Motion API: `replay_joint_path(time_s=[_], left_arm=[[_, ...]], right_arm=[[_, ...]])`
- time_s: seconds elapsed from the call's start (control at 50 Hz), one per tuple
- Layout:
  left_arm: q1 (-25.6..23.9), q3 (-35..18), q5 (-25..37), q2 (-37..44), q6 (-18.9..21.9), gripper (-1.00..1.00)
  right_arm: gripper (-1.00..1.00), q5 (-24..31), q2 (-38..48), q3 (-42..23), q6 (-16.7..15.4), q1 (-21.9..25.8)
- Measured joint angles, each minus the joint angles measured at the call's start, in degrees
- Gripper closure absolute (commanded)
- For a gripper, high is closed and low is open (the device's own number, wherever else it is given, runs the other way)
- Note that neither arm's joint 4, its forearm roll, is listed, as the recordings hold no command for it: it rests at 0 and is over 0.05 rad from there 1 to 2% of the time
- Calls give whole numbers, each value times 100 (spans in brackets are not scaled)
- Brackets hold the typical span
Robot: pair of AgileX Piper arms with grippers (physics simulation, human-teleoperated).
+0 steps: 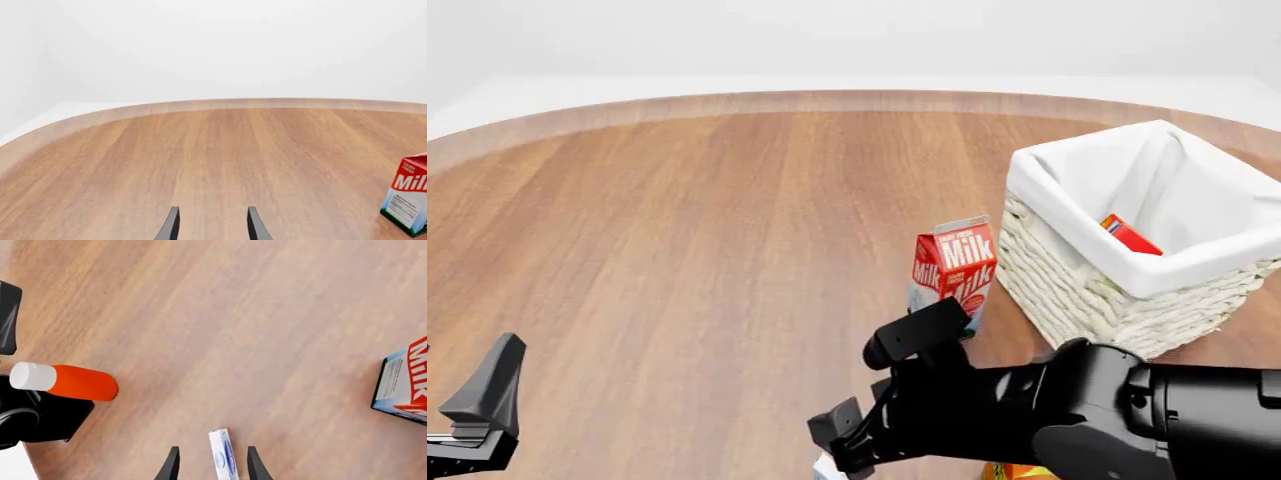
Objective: Pick up the cream cheese box and the butter, and put them in the basket.
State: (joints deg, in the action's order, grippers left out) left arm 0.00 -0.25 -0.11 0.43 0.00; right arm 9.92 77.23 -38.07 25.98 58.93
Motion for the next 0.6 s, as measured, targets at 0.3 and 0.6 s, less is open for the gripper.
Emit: replay_joint_path(time_s=[0.3, 0.6], left_arm=[[0, 0, 0, 0, 0, -100], [0, 0, 0, 0, 0, -100]], right_arm=[[-100, -216, 79, 172, 123, 65], [-100, -317, 136, 271, 165, 73]])
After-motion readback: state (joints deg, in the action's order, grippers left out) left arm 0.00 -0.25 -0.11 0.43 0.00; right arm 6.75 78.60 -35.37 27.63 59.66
